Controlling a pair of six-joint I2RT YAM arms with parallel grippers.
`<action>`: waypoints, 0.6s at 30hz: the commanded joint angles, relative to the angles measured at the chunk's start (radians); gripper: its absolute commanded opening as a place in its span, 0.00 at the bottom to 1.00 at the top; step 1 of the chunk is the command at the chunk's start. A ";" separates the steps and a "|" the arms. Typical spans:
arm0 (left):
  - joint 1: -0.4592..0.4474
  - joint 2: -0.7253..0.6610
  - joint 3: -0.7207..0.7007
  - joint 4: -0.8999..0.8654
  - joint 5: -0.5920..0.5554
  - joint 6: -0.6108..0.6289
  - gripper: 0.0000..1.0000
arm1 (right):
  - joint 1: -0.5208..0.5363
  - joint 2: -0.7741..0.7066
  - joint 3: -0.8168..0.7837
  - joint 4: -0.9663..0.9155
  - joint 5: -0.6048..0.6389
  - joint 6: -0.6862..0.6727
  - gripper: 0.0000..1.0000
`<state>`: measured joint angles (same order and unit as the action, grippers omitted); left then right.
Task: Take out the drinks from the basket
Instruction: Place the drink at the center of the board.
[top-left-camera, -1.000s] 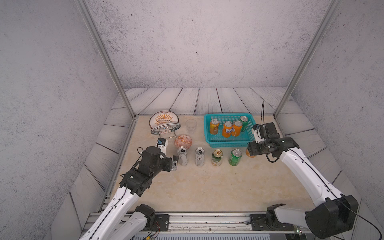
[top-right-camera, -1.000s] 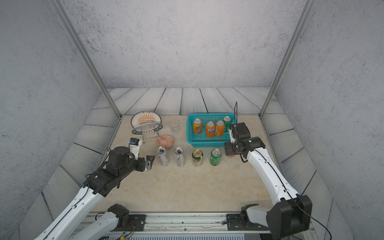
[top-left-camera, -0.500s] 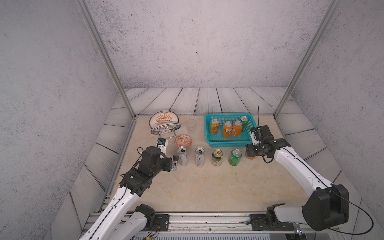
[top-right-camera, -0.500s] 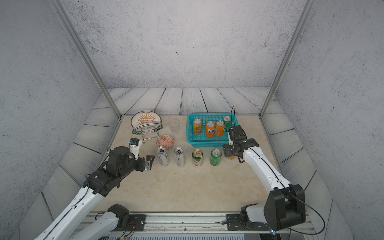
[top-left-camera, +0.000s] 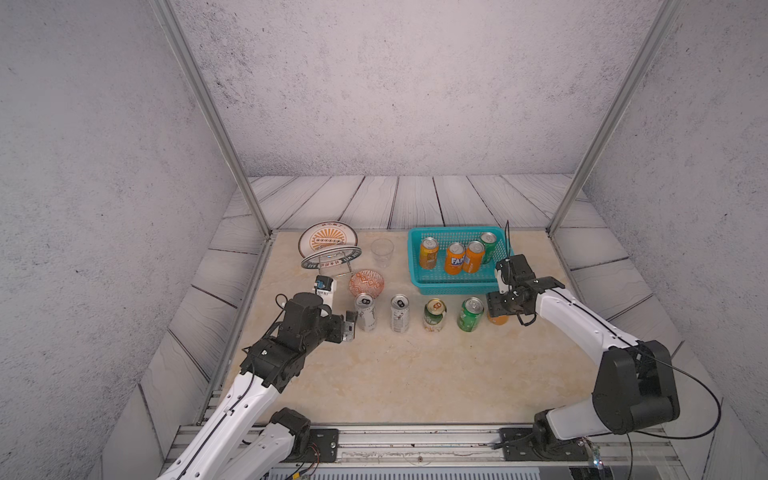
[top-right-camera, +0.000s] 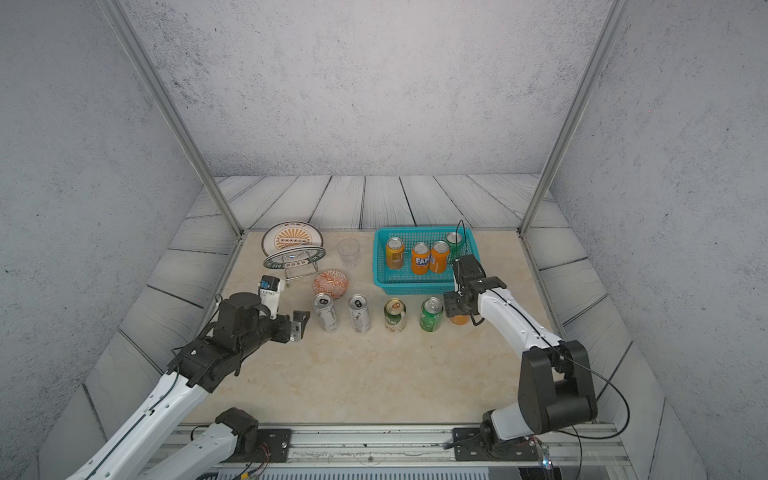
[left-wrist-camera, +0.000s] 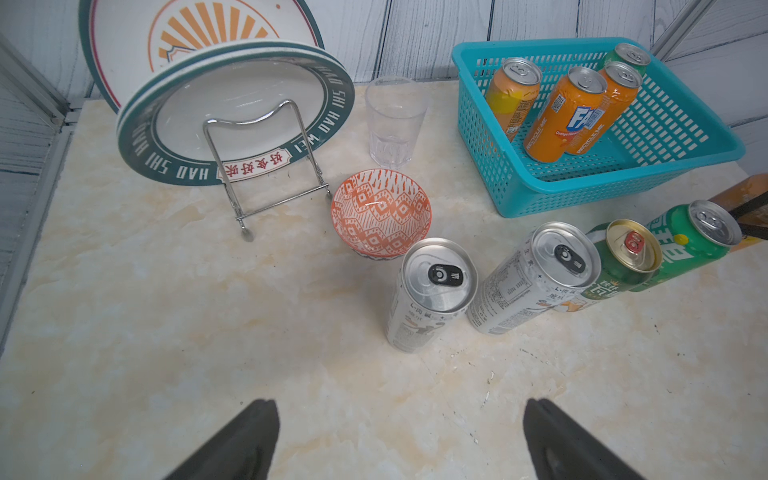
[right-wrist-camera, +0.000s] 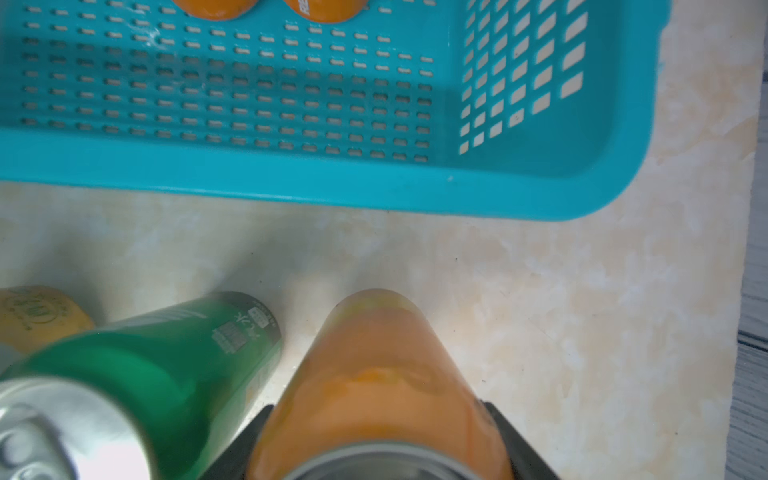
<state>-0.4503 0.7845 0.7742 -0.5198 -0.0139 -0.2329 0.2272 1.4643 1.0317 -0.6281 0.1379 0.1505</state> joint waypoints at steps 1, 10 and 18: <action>0.007 -0.001 -0.005 0.007 -0.006 -0.002 0.99 | -0.011 0.006 -0.003 0.057 -0.003 0.021 0.64; 0.007 0.005 -0.003 0.009 -0.003 -0.002 0.99 | -0.024 0.030 -0.016 0.087 -0.018 0.024 0.64; 0.007 0.010 -0.001 0.011 -0.002 -0.001 0.99 | -0.031 0.049 -0.025 0.100 -0.034 0.028 0.64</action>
<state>-0.4503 0.7929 0.7742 -0.5194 -0.0135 -0.2329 0.2008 1.5040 1.0050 -0.5674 0.1104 0.1661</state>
